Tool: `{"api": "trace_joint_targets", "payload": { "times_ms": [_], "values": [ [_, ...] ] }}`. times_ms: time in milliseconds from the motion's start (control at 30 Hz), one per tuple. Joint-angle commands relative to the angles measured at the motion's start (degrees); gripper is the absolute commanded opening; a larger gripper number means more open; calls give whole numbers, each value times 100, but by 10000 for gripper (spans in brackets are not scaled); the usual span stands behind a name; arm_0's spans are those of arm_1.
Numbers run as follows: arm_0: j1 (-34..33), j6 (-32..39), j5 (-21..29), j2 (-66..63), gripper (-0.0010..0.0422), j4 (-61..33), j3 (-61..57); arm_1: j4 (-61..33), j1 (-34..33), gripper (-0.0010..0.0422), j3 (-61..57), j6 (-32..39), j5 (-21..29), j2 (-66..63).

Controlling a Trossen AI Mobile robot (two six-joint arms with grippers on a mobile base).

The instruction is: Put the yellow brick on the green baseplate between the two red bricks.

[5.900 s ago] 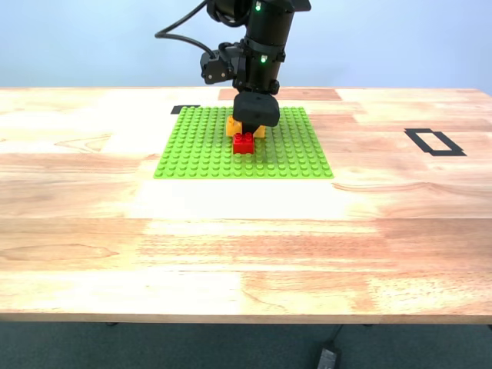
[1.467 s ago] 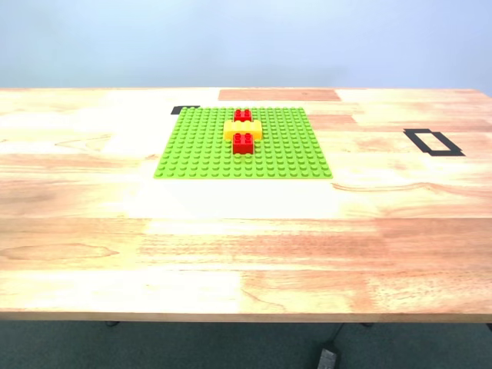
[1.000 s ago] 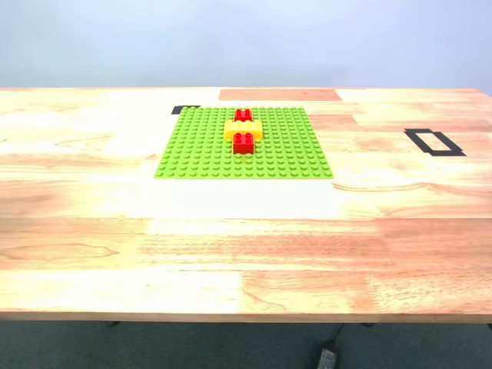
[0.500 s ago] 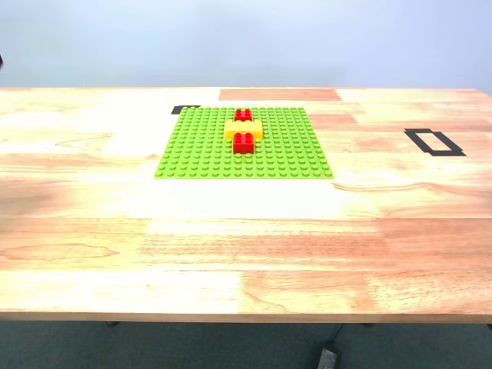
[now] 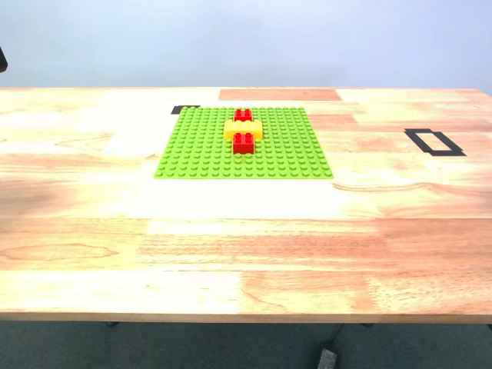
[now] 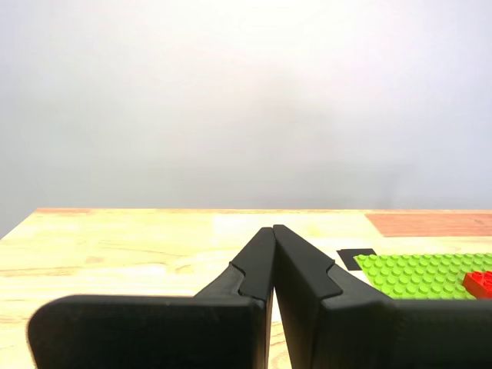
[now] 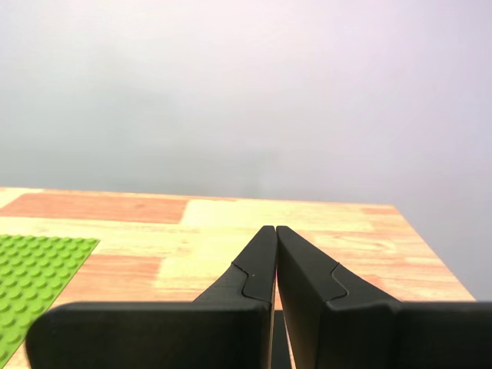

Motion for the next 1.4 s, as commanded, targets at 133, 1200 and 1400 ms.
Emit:
{"api": "trace_joint_targets", "payload": {
  "times_ms": [133, 1200, 1400],
  "values": [
    [0, -122, 0, 153, 0, -50, 13, -4, 4, 0, 0, 81, -24, 306],
    [0, 61, 0, 227, 0, -39, 214, 42, 2, 0, -9, 83, -24, 376],
    [0, 68, 0, 225, 0, -44, 315, 39, 4, 0, -9, 85, -24, 374]
  ]
}}
